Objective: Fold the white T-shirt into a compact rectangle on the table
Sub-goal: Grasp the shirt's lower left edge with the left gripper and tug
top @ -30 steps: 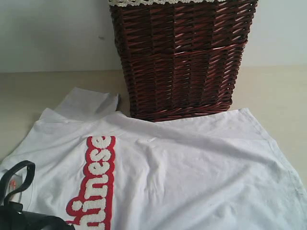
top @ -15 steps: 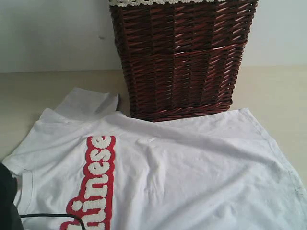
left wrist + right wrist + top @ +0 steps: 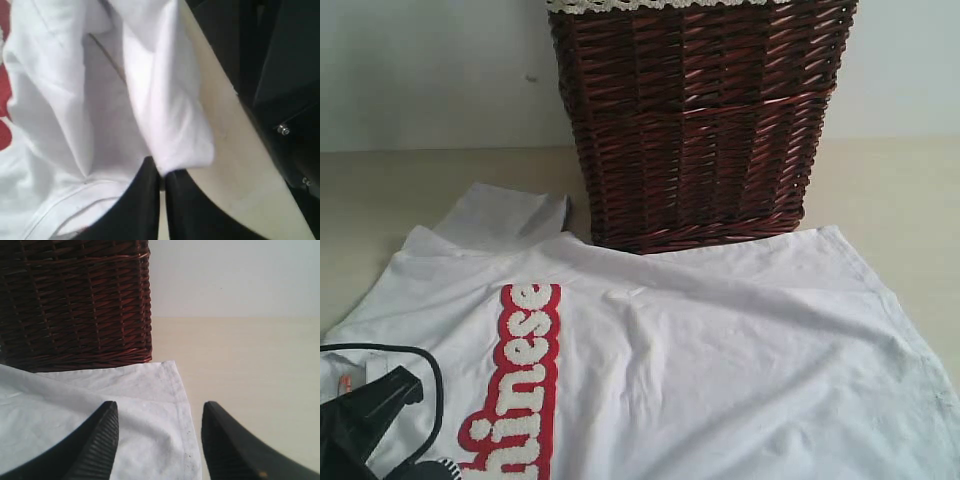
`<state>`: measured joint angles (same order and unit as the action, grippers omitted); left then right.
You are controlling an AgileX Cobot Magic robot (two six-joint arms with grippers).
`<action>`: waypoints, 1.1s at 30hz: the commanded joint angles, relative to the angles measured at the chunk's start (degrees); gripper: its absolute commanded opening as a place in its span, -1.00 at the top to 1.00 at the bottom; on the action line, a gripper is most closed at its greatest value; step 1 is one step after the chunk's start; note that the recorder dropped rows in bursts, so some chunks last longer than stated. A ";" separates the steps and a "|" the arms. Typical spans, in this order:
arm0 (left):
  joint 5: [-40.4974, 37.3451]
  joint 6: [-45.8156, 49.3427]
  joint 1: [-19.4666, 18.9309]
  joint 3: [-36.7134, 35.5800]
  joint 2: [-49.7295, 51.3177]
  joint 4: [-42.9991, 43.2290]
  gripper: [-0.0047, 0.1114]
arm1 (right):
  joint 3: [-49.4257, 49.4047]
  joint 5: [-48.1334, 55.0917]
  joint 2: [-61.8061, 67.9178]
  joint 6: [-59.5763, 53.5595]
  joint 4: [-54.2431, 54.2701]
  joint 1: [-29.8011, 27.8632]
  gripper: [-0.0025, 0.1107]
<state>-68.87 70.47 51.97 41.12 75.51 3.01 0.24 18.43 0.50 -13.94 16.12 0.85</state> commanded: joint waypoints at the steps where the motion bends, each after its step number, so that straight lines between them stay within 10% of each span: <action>1: -1.09 -2.94 -0.20 1.03 -1.62 -2.70 0.92 | -0.24 -0.50 0.09 -0.51 0.05 -0.16 0.06; 15: -1.09 -30.47 -0.20 -0.92 -3.44 -18.28 0.92 | -0.24 -0.50 0.09 -0.51 0.05 -0.16 0.06; 33: -1.09 -21.38 -0.20 -11.00 -3.11 -36.03 0.90 | -0.24 -0.50 0.09 -0.51 0.05 -0.16 0.06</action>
<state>-69.81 48.60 51.97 30.19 72.12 -32.12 0.24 18.43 0.50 -13.94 16.12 0.85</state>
